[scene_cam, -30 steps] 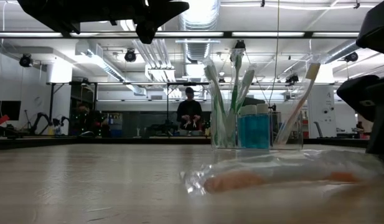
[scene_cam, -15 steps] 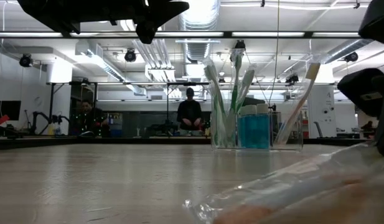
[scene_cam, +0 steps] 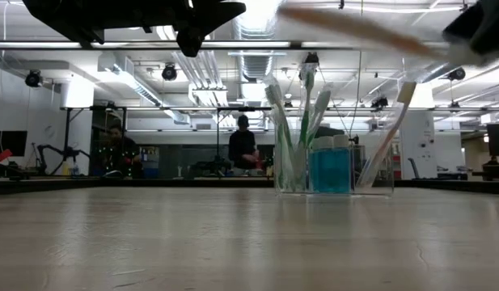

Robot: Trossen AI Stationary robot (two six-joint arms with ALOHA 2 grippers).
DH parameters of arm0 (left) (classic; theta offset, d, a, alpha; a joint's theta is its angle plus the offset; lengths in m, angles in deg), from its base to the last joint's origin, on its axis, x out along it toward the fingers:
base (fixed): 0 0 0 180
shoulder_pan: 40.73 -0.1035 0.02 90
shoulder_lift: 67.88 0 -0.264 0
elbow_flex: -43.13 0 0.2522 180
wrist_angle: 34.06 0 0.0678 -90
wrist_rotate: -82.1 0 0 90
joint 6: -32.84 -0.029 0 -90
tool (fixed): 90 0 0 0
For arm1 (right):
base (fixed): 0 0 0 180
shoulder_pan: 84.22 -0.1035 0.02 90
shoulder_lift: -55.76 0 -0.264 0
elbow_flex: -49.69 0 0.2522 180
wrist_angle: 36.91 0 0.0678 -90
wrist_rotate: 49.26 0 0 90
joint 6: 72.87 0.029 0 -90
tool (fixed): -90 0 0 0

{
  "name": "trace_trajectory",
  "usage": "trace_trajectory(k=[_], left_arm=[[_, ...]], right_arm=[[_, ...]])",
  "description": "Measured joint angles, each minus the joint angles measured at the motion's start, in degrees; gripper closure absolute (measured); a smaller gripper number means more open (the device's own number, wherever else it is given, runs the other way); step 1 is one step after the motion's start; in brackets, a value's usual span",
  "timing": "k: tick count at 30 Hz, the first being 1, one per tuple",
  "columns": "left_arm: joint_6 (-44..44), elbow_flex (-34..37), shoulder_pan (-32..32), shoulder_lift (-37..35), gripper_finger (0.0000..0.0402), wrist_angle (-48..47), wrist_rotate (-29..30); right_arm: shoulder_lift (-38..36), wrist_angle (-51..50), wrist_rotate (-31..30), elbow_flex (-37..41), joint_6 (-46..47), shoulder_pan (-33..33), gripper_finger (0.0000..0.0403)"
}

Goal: Pick & Place toothbrushing station
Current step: Put the orange toothbrush into the transparent organizer

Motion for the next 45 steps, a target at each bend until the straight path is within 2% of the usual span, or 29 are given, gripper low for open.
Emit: trace_trajectory(k=[4,7,11,14,18,22,34,45], left_arm=[[0.0,0.0,0.0,0.0,0.0245,0.0,0.0],[0.0,0.0,0.0,0.0,0.0245,0.0,0.0],[0.0,0.0,0.0,0.0,0.0245,-0.1,0.0],[0.0,0.0,0.0,0.0,0.0245,-0.3,0.0],[0.0,0.0,0.0,0.0,0.0245,-0.8,0.0],[0.0,0.0,0.0,0.0,0.0245,-1.1,0.0],[0.0,0.0,0.0,0.0,0.0245,-1.3,0.0],[0.0,0.0,0.0,0.0,0.0245,-1.2,0.0]], right_arm=[[-5.8,-15.3,0.0,-5.8,7.7,0.0,0.0395],[-6.7,-28.8,0.0,-12.8,11.5,0.0,0.0395],[-4.7,-46.6,0.2,-22.7,15.3,0.2,0.0395],[-2.2,-58.9,1.0,-28.9,22.0,0.4,0.0395],[0.2,-68.9,5.3,-35.2,25.7,0.7,0.0395],[0.0,-69.0,8.1,-38.2,21.0,0.7,0.0395],[-6.6,-69.1,7.9,-38.3,19.7,4.4,0.0395],[-8.5,-69.1,8.0,-37.5,14.9,16.2,0.0394]])
